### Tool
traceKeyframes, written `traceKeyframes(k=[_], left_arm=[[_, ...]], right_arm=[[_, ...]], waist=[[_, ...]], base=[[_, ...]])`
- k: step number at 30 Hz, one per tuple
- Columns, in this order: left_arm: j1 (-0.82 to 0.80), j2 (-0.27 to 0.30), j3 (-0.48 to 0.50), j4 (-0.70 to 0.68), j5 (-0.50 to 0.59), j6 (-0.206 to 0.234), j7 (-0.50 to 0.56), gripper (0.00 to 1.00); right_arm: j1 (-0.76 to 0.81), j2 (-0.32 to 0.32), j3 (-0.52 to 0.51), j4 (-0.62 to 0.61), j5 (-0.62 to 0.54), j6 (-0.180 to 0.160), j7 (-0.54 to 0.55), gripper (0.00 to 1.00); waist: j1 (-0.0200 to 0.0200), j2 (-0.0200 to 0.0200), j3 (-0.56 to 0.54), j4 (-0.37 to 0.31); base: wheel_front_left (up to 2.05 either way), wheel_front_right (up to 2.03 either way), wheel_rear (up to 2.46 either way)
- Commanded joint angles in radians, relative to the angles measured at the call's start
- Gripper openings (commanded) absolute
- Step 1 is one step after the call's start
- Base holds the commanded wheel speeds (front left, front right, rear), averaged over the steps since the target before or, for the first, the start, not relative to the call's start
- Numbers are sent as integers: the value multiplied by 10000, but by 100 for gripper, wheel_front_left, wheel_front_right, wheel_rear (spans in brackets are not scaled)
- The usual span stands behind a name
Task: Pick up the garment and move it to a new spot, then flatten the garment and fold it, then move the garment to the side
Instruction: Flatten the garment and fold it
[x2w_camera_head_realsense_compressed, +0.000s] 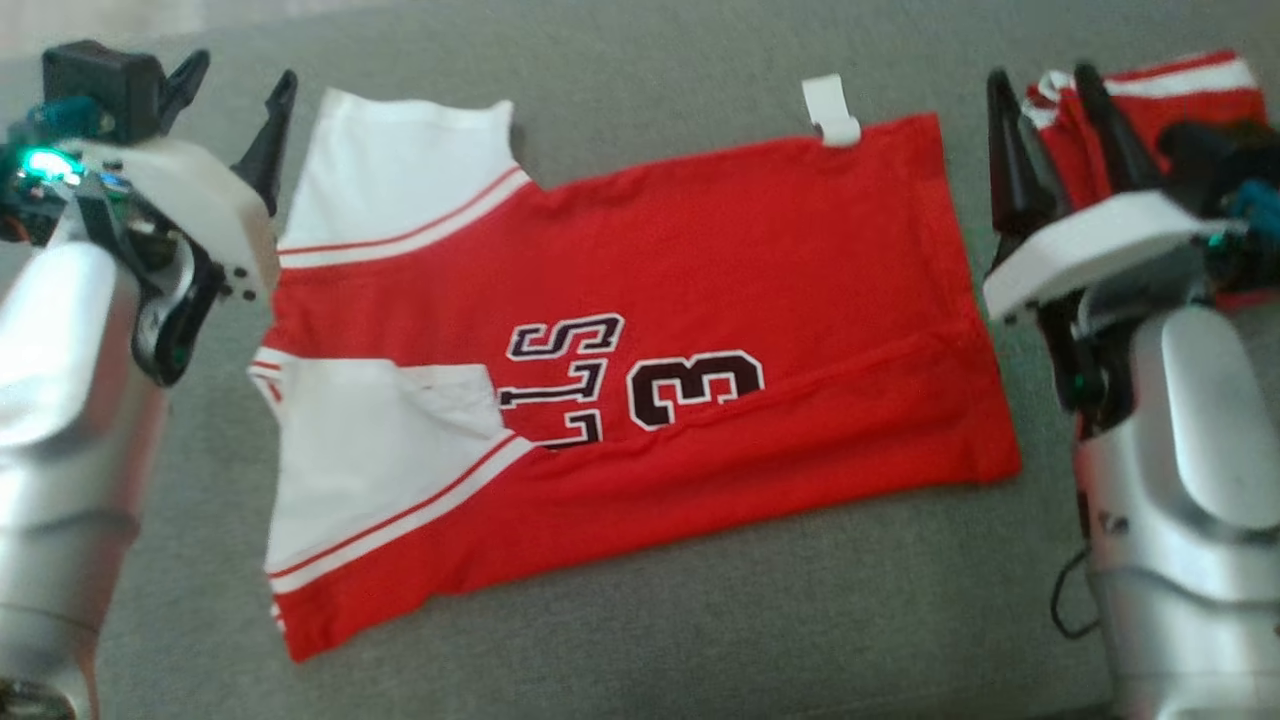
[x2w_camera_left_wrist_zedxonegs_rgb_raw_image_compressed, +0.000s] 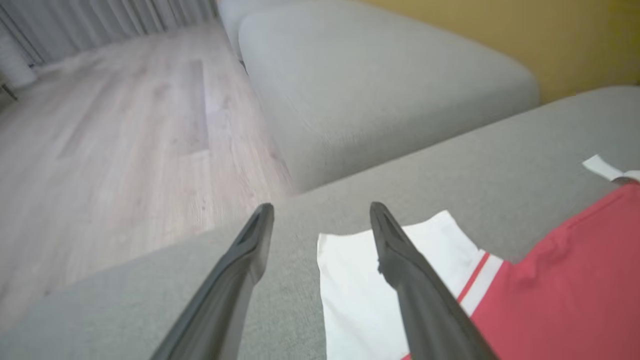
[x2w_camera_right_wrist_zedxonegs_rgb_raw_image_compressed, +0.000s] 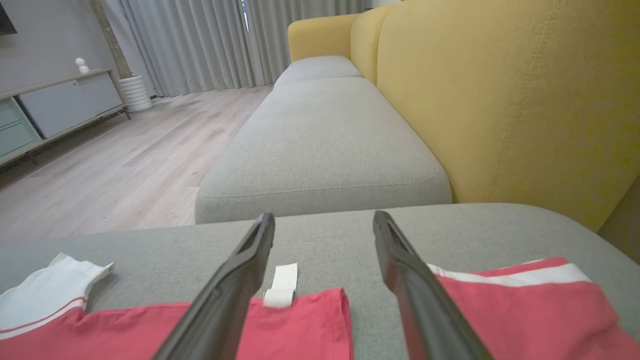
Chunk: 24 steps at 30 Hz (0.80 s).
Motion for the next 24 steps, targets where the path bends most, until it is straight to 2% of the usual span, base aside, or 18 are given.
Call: traceKeyframes(k=[1,8,15,24], left_arm=[[-732,628,95,37,-131,-39,280,100],[-1769,1131,-1147,945,-1226,-52,898,100],[-2529,1443,-1773,1710,-1771,-54,1051,100],[-3092,1466,-2610,2540,-2402,-55,1366,100]], right_arm=[[-457,38,227,-466,-14,65,89,100],[-873,38,341,-745,-12,65,185,100],[-940,38,315,-902,81,65,170,100],[-975,38,106,-837,118,65,5,100]], waist=[[-4,0,606,-420],[-4,0,1401,-838],[-4,0,1892,-1064],[-4,0,2197,-1201]], base=[[0,0,0],[0,0,0],[0,0,0],[0,0,0]])
